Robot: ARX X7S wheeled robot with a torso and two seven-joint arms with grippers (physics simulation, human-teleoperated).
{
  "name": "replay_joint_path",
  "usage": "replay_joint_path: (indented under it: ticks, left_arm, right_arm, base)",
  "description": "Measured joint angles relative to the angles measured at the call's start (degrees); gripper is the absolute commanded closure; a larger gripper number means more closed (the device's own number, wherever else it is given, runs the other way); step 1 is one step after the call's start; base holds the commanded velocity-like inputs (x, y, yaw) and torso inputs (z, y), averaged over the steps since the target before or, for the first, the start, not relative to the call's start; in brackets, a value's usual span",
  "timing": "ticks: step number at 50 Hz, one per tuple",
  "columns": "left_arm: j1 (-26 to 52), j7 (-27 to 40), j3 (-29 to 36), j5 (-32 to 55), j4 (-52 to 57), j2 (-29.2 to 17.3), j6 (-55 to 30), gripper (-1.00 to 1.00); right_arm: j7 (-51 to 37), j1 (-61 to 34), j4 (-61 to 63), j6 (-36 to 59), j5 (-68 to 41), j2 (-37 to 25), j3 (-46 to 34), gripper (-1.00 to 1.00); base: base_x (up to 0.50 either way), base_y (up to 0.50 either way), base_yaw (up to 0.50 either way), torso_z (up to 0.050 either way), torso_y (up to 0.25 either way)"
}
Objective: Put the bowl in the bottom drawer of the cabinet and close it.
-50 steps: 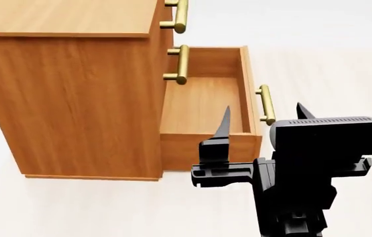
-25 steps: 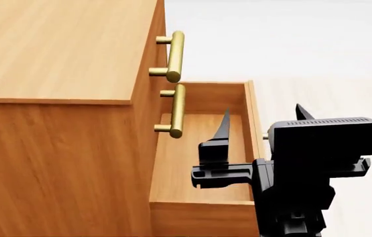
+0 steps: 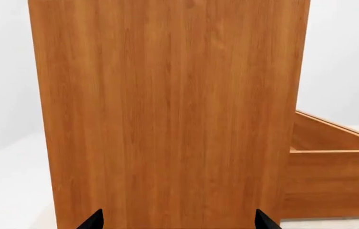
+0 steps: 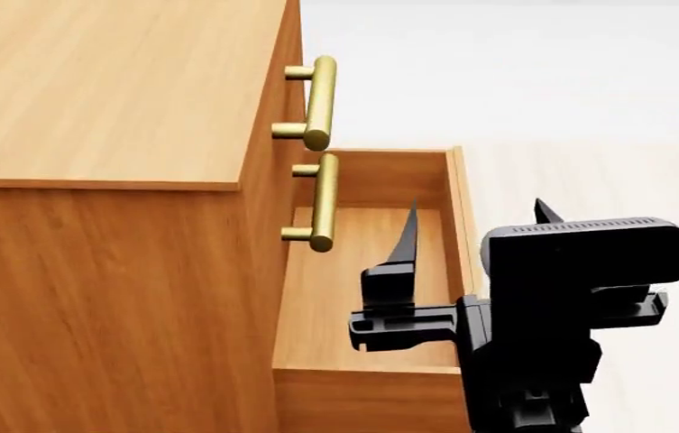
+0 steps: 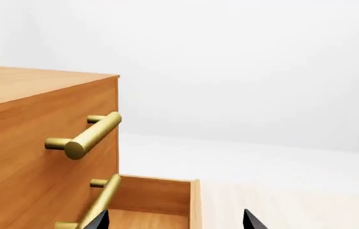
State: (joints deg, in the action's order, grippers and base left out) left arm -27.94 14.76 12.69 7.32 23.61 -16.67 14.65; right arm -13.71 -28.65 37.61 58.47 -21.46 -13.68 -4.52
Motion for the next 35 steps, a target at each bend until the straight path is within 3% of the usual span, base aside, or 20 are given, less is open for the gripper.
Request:
replay_joint_path:
  ticks: [35]
  left_arm:
    - [0.18, 1.4, 0.95, 0.22, -0.14, -1.16, 0.39, -1.0]
  right_arm:
    - [-1.43, -5.82, -15.7, 6.42, 1.25, -0.32, -2.98, -1.0]
  base:
    - [0.0, 0.0, 0.0, 0.0, 0.0]
